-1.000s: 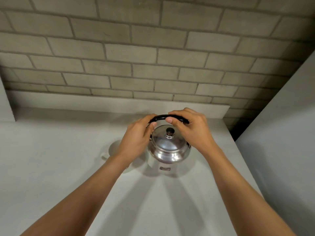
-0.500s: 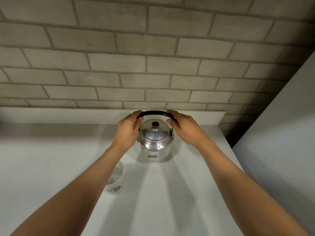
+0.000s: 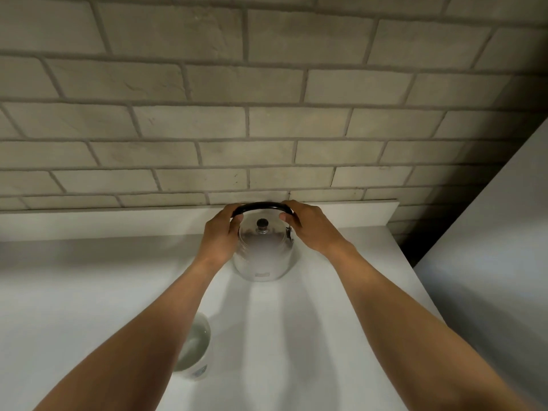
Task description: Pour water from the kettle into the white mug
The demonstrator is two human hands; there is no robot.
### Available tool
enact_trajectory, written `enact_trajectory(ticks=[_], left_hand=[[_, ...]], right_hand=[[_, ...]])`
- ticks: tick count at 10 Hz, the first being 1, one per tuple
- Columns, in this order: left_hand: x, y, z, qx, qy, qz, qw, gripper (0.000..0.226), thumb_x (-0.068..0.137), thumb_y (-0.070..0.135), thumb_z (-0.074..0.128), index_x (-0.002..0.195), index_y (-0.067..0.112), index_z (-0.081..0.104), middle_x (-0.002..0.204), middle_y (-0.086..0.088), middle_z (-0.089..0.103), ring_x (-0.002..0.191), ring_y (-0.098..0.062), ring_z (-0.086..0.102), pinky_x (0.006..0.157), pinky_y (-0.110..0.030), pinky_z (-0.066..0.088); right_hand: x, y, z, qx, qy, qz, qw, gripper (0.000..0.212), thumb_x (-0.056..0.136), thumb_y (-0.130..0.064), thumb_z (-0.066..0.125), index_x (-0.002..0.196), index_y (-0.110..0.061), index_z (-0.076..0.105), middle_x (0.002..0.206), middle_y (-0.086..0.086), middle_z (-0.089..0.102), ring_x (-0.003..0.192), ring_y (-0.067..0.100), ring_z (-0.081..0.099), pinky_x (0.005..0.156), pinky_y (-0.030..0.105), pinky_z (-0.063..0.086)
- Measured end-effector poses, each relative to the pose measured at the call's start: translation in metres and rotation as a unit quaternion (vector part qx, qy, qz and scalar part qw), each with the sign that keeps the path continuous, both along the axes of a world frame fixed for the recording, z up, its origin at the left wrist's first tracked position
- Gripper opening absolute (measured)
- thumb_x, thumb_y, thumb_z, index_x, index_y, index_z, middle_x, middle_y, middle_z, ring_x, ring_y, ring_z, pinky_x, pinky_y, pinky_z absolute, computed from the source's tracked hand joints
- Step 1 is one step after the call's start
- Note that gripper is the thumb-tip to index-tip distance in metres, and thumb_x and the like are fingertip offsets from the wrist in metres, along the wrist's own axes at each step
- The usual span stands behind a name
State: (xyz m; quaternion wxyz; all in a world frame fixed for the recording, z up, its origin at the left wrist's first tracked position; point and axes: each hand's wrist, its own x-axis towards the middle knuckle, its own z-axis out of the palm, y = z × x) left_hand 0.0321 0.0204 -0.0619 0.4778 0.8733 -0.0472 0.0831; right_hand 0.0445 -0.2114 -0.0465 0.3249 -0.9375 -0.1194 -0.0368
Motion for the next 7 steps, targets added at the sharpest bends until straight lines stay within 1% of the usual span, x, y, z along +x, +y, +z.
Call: enact_trajectory(ticks=[1,2,3,4,5,6,7], left_hand=[[0.007,-0.002,-0.004,-0.004,-0.004,0.001,1.0,0.028,0.11,0.019,0.05,0.134,0.018,0.064,0.113,0.009,0.066,0.1,-0.02,0.066,0.09,-0.028,0.048],[0.012,-0.009,-0.004,-0.012,-0.007,-0.008,1.0,0.028,0.11,0.018,0.05,0.134,0.017,0.064,0.112,0.009,0.065,0.103,-0.021,0.067,0.094,-0.032,0.052],[0.006,-0.014,0.0,-0.028,-0.006,-0.011,1.0,0.027,0.11,0.019,0.049,0.133,0.017,0.063,0.113,0.008,0.065,0.108,-0.022,0.066,0.098,-0.039,0.055],[0.006,-0.011,-0.005,-0.023,0.003,-0.005,1.0,0.028,0.111,0.019,0.048,0.136,0.018,0.061,0.116,0.007,0.064,0.114,-0.025,0.066,0.095,-0.033,0.051],[0.008,-0.007,-0.007,0.0,0.037,-0.007,0.999,0.037,0.11,0.021,0.05,0.147,0.02,0.052,0.138,-0.002,0.061,0.131,-0.03,0.059,0.104,-0.034,0.046],[0.01,-0.009,-0.005,0.034,0.053,-0.016,0.998,0.058,0.108,0.027,0.055,0.162,0.022,0.034,0.165,-0.009,0.038,0.148,-0.03,0.044,0.112,-0.028,0.032],[0.0,-0.01,0.015,0.054,0.003,-0.023,0.998,0.058,0.106,0.034,0.056,0.161,0.025,0.037,0.165,-0.005,0.037,0.148,-0.027,0.044,0.106,-0.025,0.031]], right_hand=[[0.008,-0.001,-0.006,0.015,-0.004,-0.003,1.0,0.032,0.108,-0.033,0.054,0.135,-0.018,0.064,0.106,0.007,0.075,0.095,0.024,0.067,0.08,0.031,0.05],[0.015,-0.009,-0.007,0.039,0.009,-0.019,0.999,0.031,0.107,-0.032,0.056,0.134,-0.021,0.065,0.1,0.005,0.073,0.088,0.023,0.067,0.079,0.032,0.051],[0.008,-0.013,-0.004,0.072,0.025,-0.031,0.997,0.031,0.106,-0.031,0.059,0.135,-0.025,0.065,0.094,0.005,0.072,0.081,0.023,0.069,0.081,0.035,0.056],[0.009,-0.008,-0.007,0.091,0.03,-0.033,0.995,0.036,0.103,-0.032,0.063,0.139,-0.031,0.064,0.087,-0.006,0.068,0.077,0.01,0.065,0.081,0.028,0.052],[0.006,-0.004,-0.011,0.054,0.071,-0.033,0.995,0.06,0.097,-0.04,0.07,0.153,-0.034,0.049,0.101,-0.005,0.069,0.09,0.008,0.062,0.093,0.029,0.048],[0.001,-0.006,-0.017,0.032,0.078,-0.07,0.994,0.077,0.097,-0.052,0.065,0.162,-0.03,0.032,0.13,0.002,0.063,0.116,0.017,0.059,0.099,0.031,0.044],[-0.015,-0.009,-0.004,0.029,0.014,-0.116,0.993,0.07,0.1,-0.054,0.058,0.161,-0.028,0.034,0.14,0.001,0.058,0.126,0.022,0.06,0.102,0.036,0.049]])
